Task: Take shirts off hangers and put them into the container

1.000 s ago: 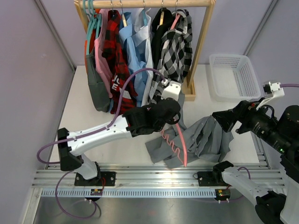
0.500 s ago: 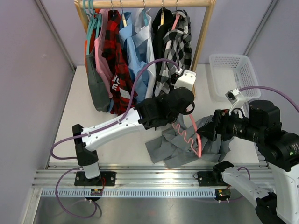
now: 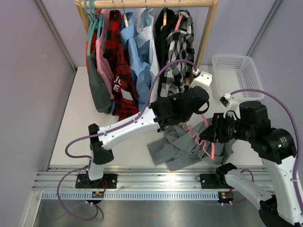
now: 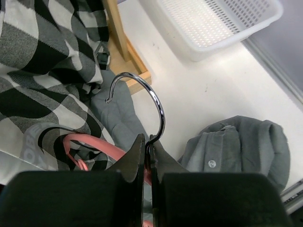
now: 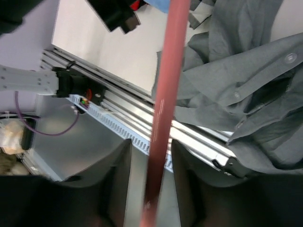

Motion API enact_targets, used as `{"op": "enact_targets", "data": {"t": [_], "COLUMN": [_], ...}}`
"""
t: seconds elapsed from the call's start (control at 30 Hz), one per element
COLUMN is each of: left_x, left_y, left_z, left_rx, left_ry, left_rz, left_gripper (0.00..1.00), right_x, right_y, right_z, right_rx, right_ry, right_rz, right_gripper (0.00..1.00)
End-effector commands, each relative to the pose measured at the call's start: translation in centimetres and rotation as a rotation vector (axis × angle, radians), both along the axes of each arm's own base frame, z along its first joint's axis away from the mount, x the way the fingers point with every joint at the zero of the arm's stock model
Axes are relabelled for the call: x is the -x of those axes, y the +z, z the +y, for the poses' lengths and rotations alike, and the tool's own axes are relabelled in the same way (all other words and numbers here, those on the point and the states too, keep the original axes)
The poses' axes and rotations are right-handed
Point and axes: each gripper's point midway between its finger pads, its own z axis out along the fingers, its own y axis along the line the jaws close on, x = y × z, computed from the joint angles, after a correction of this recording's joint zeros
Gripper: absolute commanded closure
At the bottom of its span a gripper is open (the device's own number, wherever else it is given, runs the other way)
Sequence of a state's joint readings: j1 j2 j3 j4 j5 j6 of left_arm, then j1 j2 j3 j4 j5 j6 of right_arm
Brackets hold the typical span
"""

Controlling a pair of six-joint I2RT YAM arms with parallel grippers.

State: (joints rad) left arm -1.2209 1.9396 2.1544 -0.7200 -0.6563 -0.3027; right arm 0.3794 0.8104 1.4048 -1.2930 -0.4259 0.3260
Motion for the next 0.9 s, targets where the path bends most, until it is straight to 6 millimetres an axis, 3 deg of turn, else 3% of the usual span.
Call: {"op": "enact_targets", "data": {"t": [0.0, 0.03, 0.07, 0.1, 0.2, 0.23, 0.27, 0.3, 0.37, 0.4, 0.43, 0.5, 0.53, 0.63, 0.67, 0.7, 0.8, 0.87], "left_x": [0.8, 0.7, 0.8, 0.9, 1.0, 1.1, 1.2, 1.5, 1.7, 1.9, 2.3, 2.5, 2.9, 3.9, 4.8, 5.0, 6.2, 6.6], "left_y": [4.5, 4.8, 4.8, 4.9, 5.1, 4.7, 4.8, 6.2, 6.2, 6.5, 8.6, 9.0, 10.5, 12.3, 14.8, 13.6, 14.2, 13.8], "left_z": [-0.9, -0.8, -0.8, -0.7, -0.2, 0.0, 0.1, 1.1, 2.1, 2.8, 4.6, 6.8, 9.4, 13.5, 16.4, 17.2, 20.6, 21.7], "left_rx": [0.113, 0.117, 0.112, 0.109, 0.102, 0.095, 0.099, 0.130, 0.139, 0.145, 0.183, 0.183, 0.207, 0.266, 0.353, 0.348, 0.443, 0.461], "left_ry": [-0.061, -0.062, -0.068, -0.069, -0.068, -0.069, -0.070, -0.069, -0.059, -0.051, -0.040, 0.005, 0.046, 0.090, 0.107, 0.114, 0.132, 0.139], "left_rz": [-0.036, -0.039, -0.038, -0.040, -0.042, -0.035, -0.036, -0.048, -0.060, -0.067, -0.093, -0.117, -0.149, -0.187, -0.214, -0.208, -0.212, -0.205], "left_gripper": [1.00, 1.00, 1.00, 1.00, 1.00, 0.94, 0.61, 0.46, 0.22, 0.02, 0.01, 0.01, 0.01, 0.01, 0.01, 0.01, 0.01, 0.01], "right_x": [-1.0, -1.1, -1.1, -1.2, -1.4, -1.4, -1.4, -1.4, -1.4, -1.3, -1.2, -1.0, -0.9, -0.3, 0.1, 0.2, 0.2, -0.3], "right_y": [0.2, 0.0, 0.4, 0.5, 1.0, 1.0, 1.5, 1.6, 2.2, 3.1, 3.3, 4.7, 4.9, 6.2, 7.4, 7.7, 9.8, 10.1], "right_z": [-0.5, -0.8, -1.0, -1.2, -2.0, -2.3, -2.5, -2.9, -3.6, -3.9, -4.6, -5.4, -6.1, -7.4, -7.8, -8.6, -8.9, -8.5], "right_rx": [0.030, 0.047, 0.052, 0.061, 0.090, 0.105, 0.106, 0.122, 0.137, 0.137, 0.158, 0.154, 0.171, 0.178, 0.164, 0.181, 0.153, 0.142], "right_ry": [-0.023, -0.039, -0.045, -0.053, -0.080, -0.092, -0.100, -0.119, -0.147, -0.162, -0.192, -0.230, -0.263, -0.319, -0.336, -0.369, -0.398, -0.392], "right_rz": [-0.045, -0.045, -0.059, -0.068, -0.088, -0.093, -0.109, -0.113, -0.131, -0.160, -0.169, -0.210, -0.217, -0.259, -0.290, -0.304, -0.359, -0.363], "right_gripper": [0.64, 0.86, 0.95, 1.00, 1.00, 1.00, 1.00, 1.00, 1.00, 1.00, 1.00, 1.00, 1.00, 1.00, 1.00, 1.00, 1.00, 1.00]}}
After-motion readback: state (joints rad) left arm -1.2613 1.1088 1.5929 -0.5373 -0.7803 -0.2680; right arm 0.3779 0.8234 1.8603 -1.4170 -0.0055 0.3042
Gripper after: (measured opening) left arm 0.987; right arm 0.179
